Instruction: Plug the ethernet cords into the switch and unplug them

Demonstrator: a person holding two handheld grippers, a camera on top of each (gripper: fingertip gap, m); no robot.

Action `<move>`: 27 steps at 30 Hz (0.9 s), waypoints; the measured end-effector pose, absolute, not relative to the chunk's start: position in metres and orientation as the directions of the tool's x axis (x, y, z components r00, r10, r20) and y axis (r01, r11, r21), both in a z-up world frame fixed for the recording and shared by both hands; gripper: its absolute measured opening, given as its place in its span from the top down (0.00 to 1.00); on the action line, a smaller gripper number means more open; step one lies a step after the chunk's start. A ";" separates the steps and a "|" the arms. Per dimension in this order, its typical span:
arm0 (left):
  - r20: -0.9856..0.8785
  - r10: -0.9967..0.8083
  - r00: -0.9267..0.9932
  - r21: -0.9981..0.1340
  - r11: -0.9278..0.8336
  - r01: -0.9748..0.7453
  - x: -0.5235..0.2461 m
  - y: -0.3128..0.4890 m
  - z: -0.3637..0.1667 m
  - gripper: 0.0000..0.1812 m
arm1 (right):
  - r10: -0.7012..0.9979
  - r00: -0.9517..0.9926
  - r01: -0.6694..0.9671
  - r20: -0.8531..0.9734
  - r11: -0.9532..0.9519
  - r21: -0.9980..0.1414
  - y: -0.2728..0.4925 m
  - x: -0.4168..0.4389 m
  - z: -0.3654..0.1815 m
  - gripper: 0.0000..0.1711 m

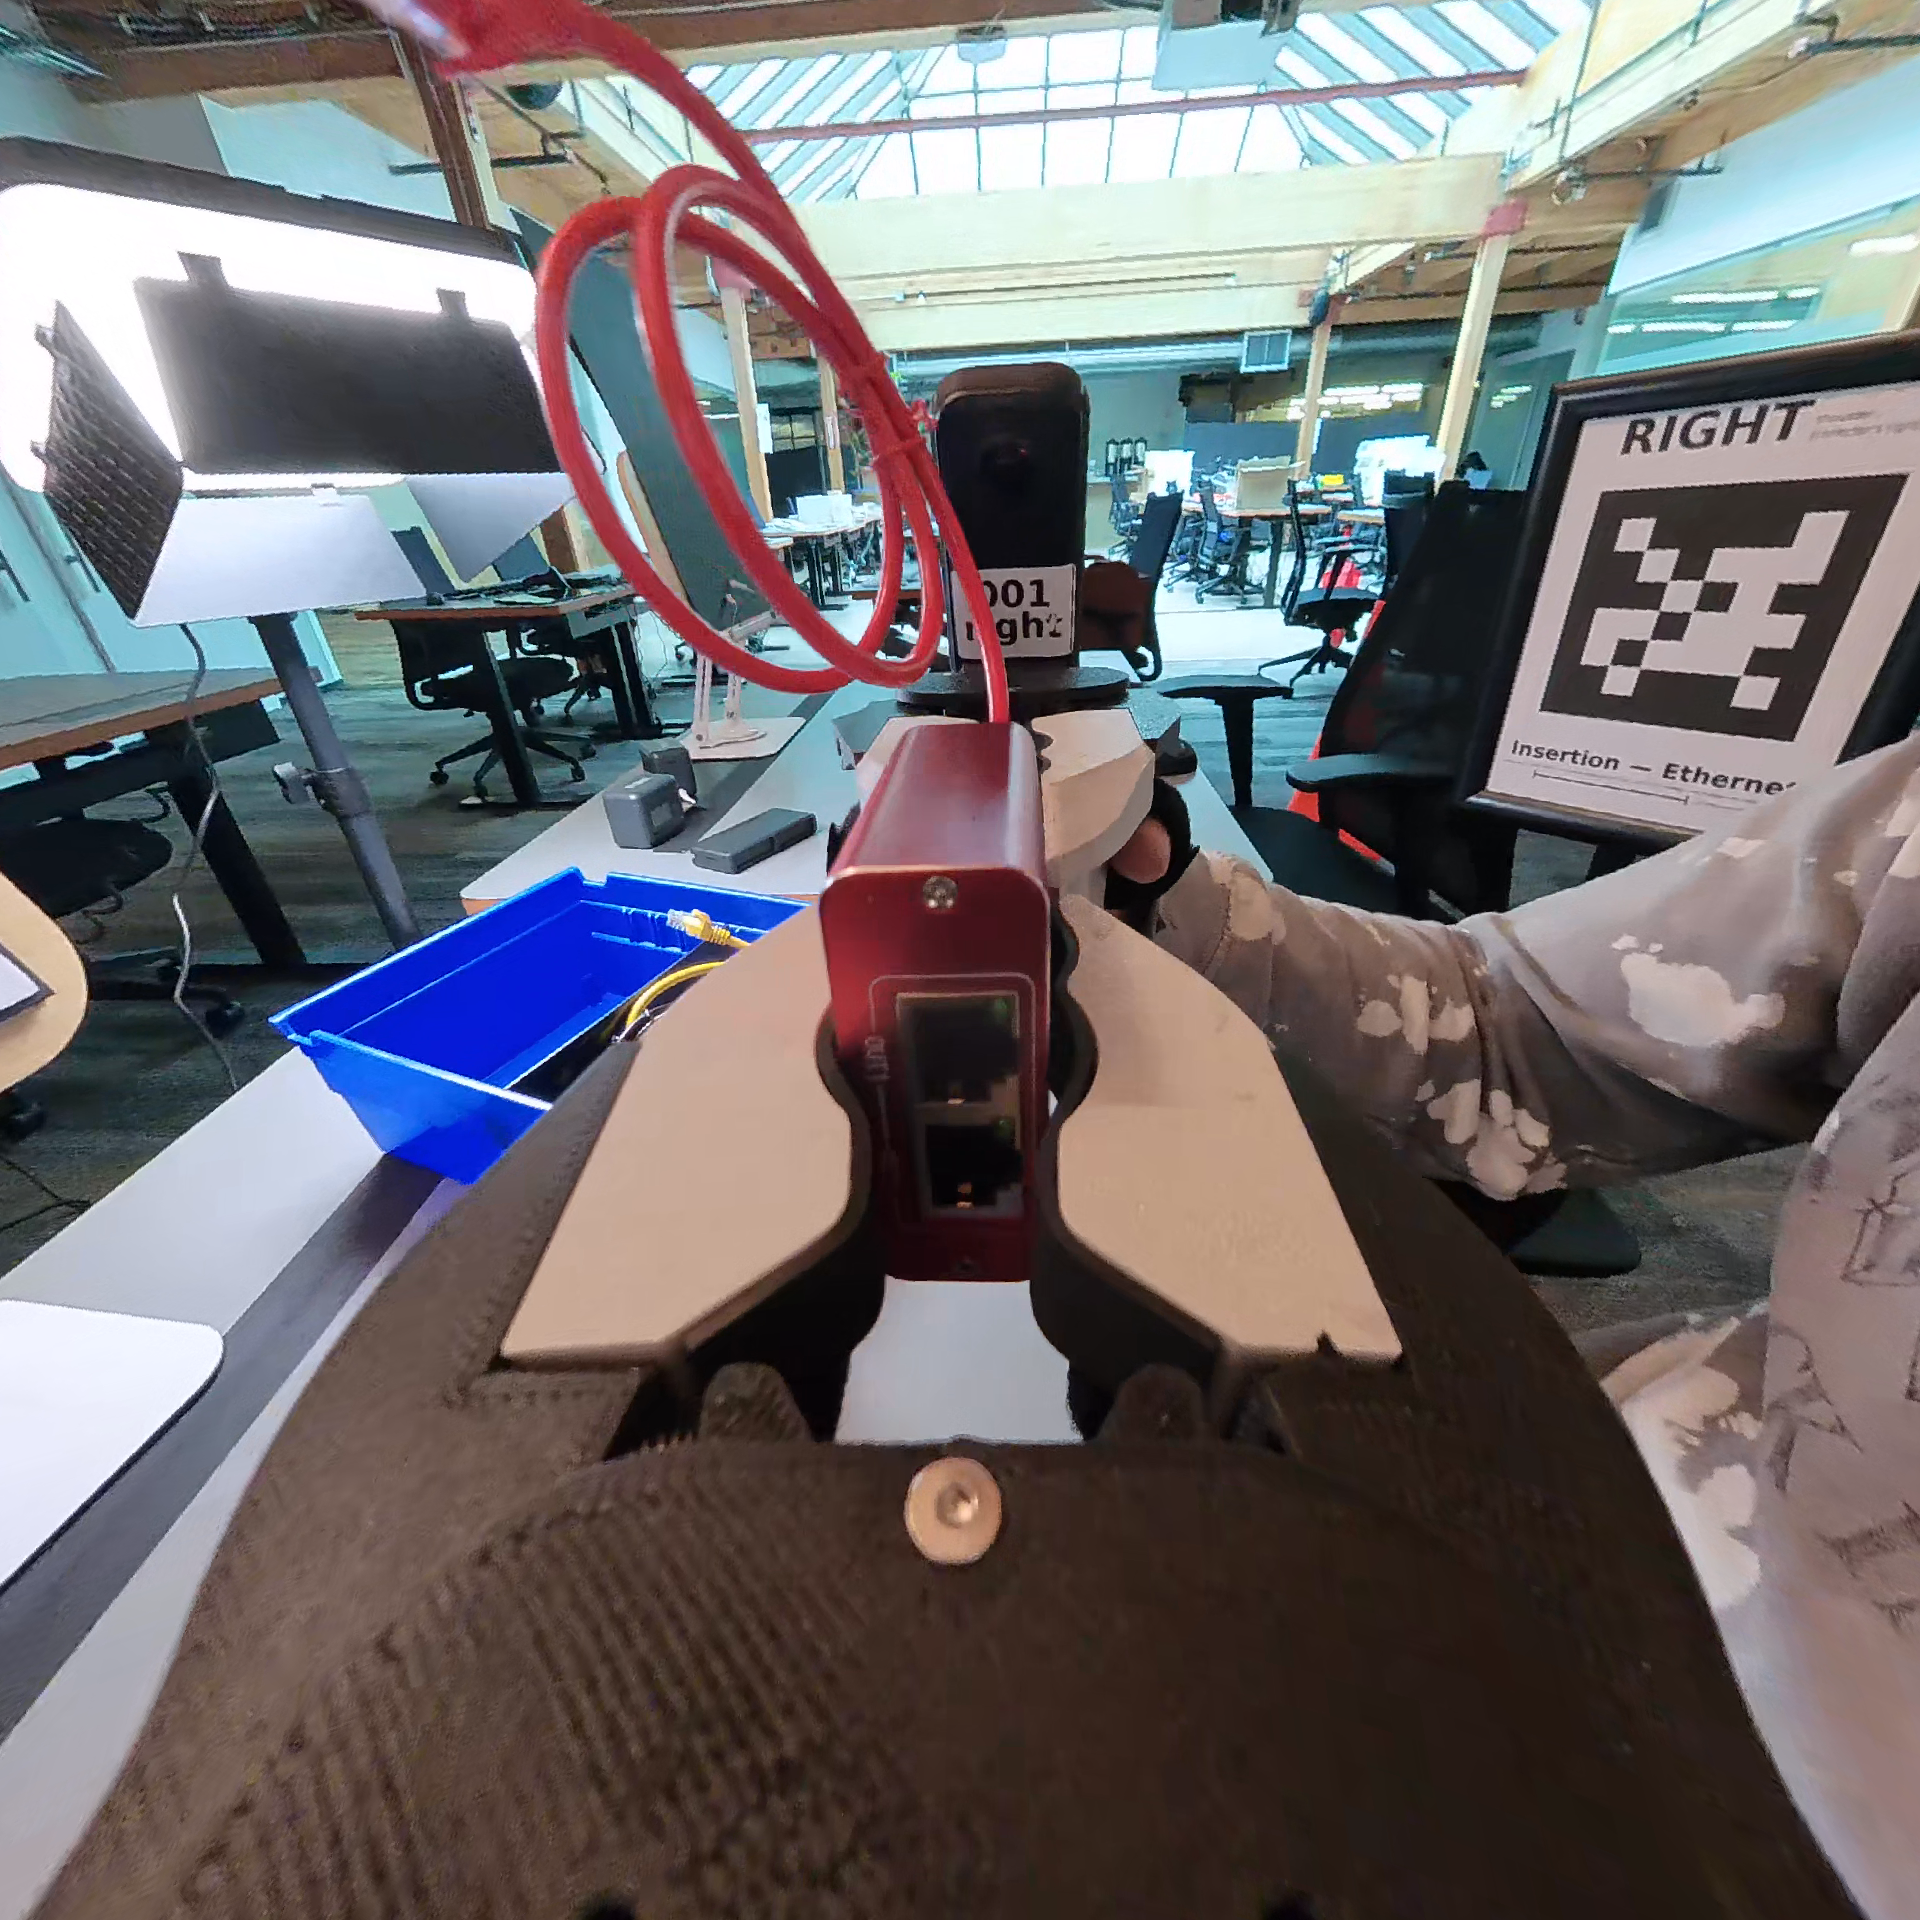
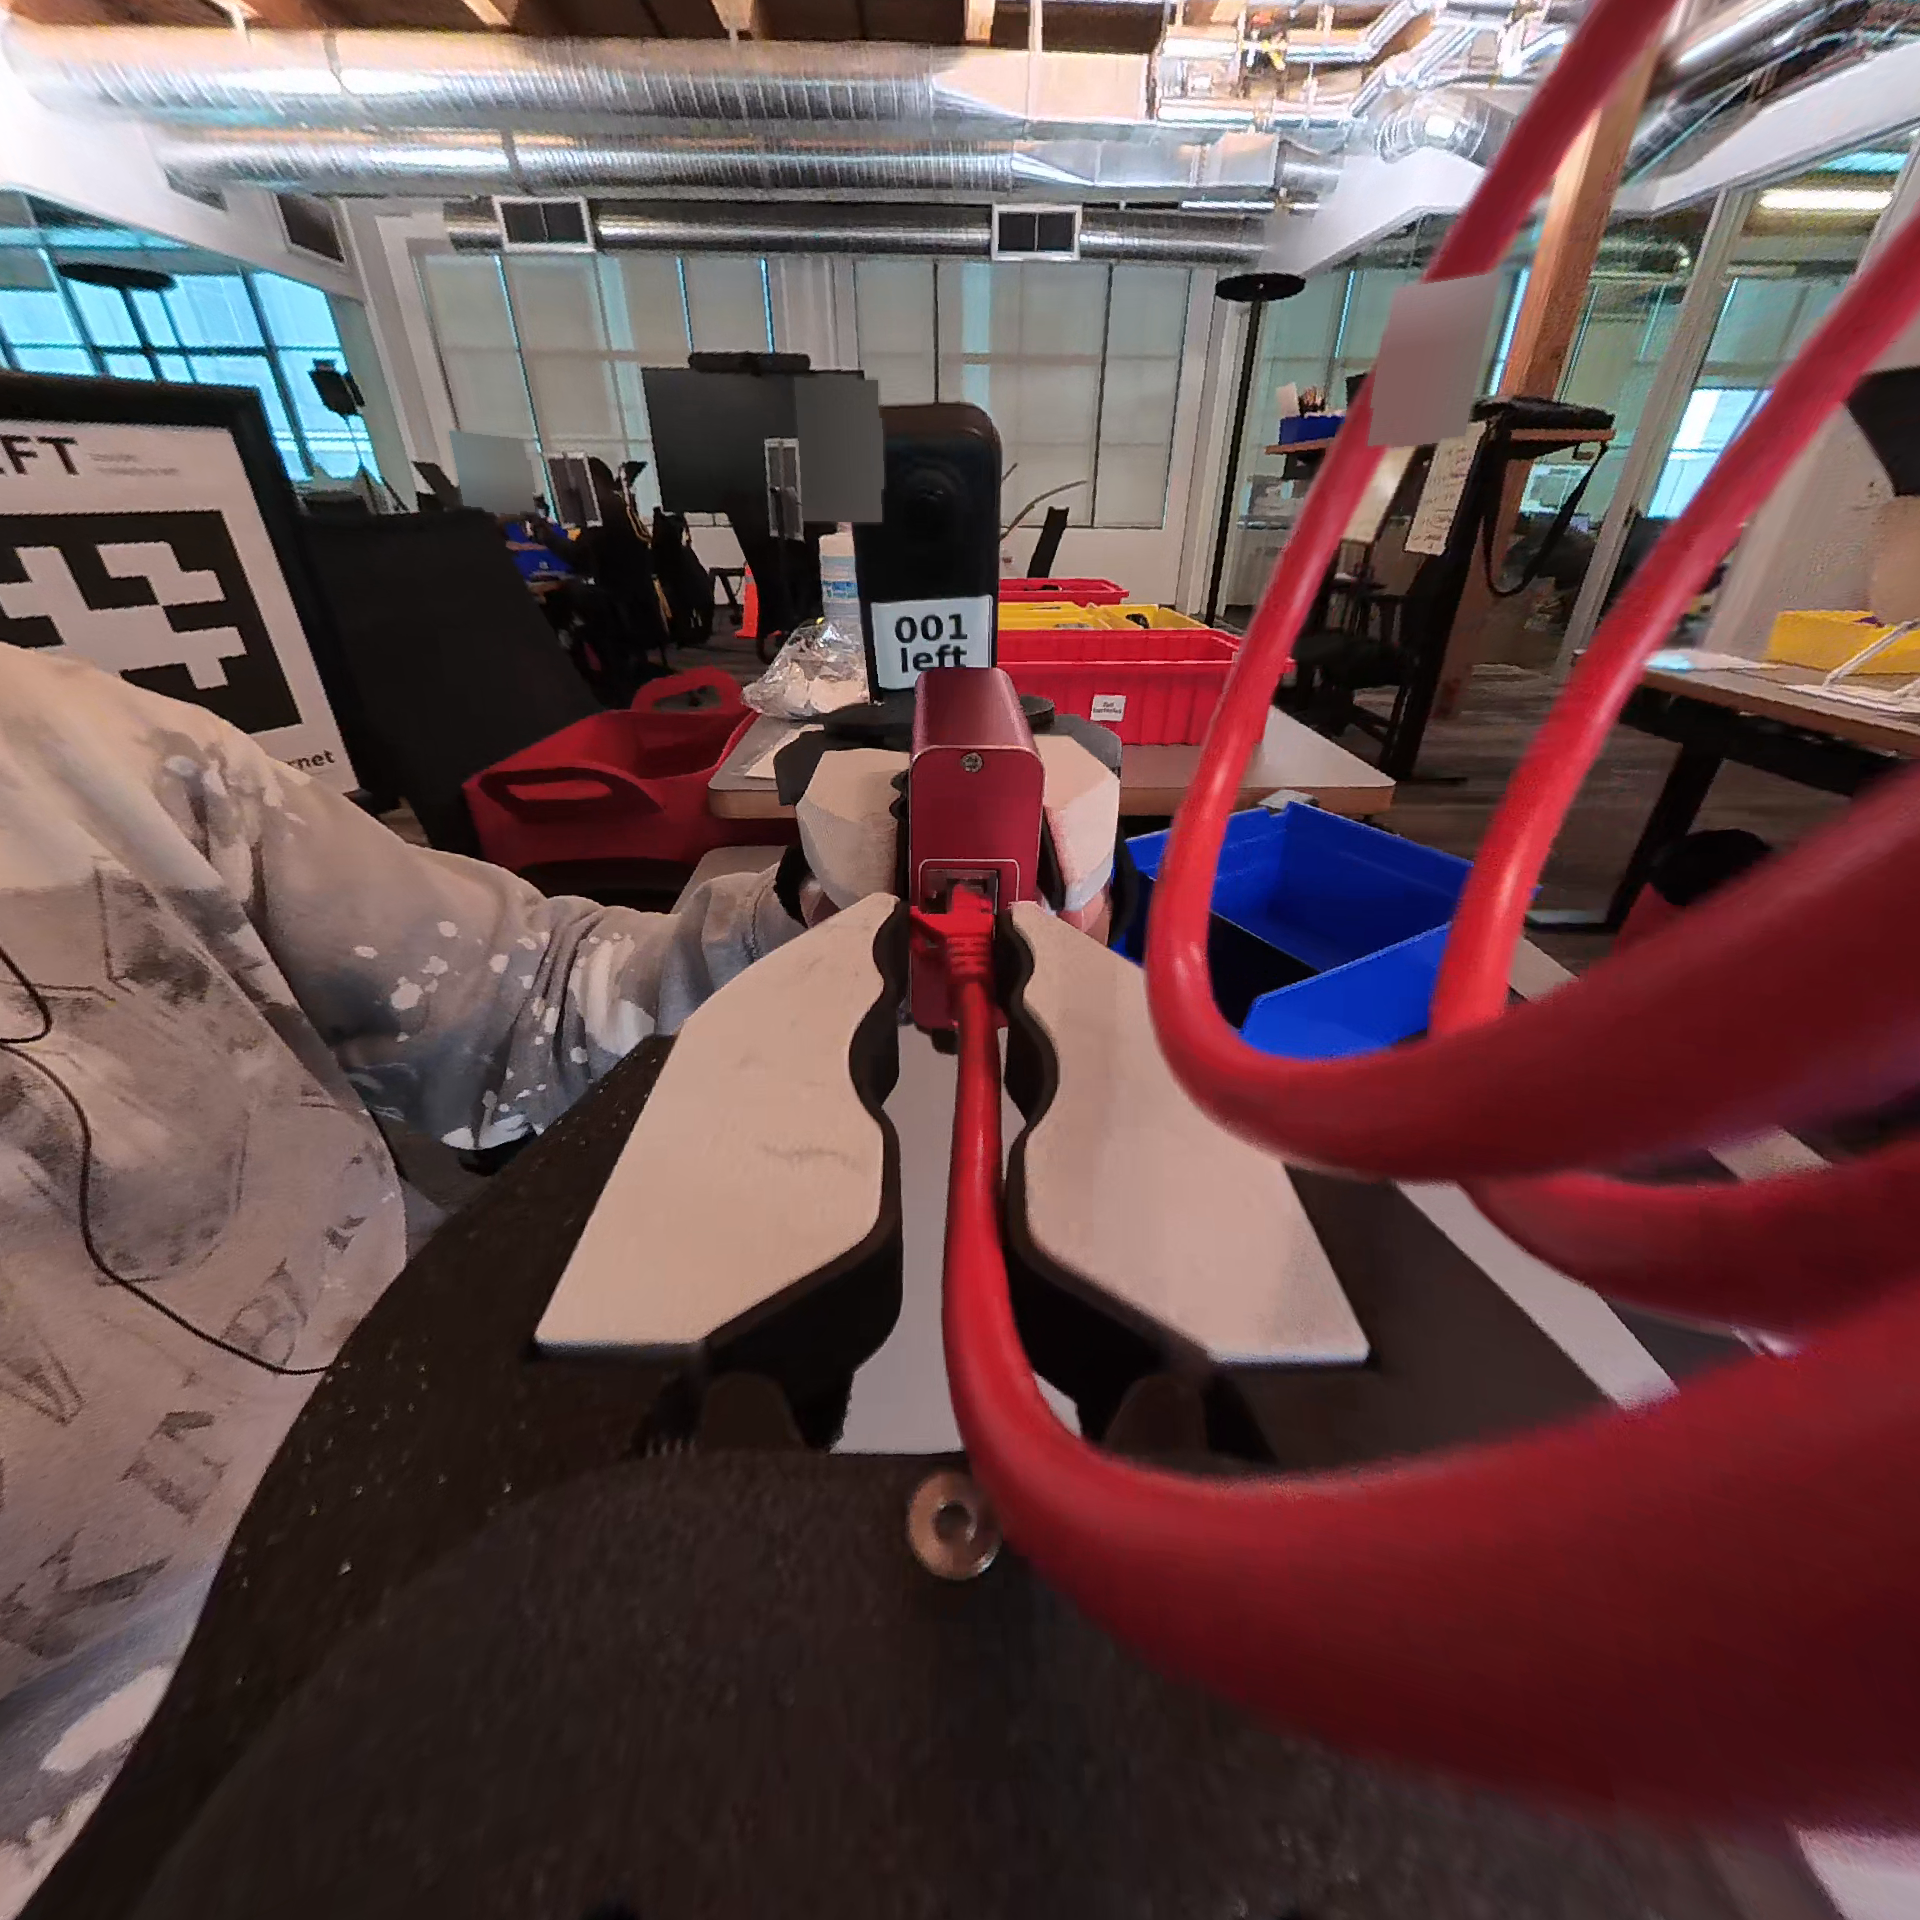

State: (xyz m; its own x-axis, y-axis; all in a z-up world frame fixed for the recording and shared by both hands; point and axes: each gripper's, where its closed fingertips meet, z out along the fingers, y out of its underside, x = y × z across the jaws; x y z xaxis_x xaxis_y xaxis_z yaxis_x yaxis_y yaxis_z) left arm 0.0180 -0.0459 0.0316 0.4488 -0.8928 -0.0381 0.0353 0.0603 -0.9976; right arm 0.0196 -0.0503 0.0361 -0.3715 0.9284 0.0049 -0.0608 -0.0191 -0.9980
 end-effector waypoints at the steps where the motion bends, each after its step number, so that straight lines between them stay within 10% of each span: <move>1: -0.026 -0.895 0.446 -0.997 0.054 0.049 0.019 -0.045 0.032 0.83 | 0.928 -0.372 -0.065 0.005 -0.020 -0.998 -0.050 0.020 0.036 0.91; 27: -0.072 -0.842 0.535 -0.991 0.121 0.056 0.013 -0.037 0.035 0.83 | 0.964 -0.193 -0.038 0.185 0.181 -0.983 -0.035 0.012 0.033 0.91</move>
State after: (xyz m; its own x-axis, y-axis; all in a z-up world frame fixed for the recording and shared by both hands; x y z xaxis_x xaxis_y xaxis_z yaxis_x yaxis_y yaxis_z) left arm 0.0130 -0.0370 0.0346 0.5351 -0.8417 -0.0725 0.0557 0.1207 -0.9911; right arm 0.0124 -0.0346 0.0332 -0.1930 0.9636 0.1849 -0.0375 0.1811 -0.9828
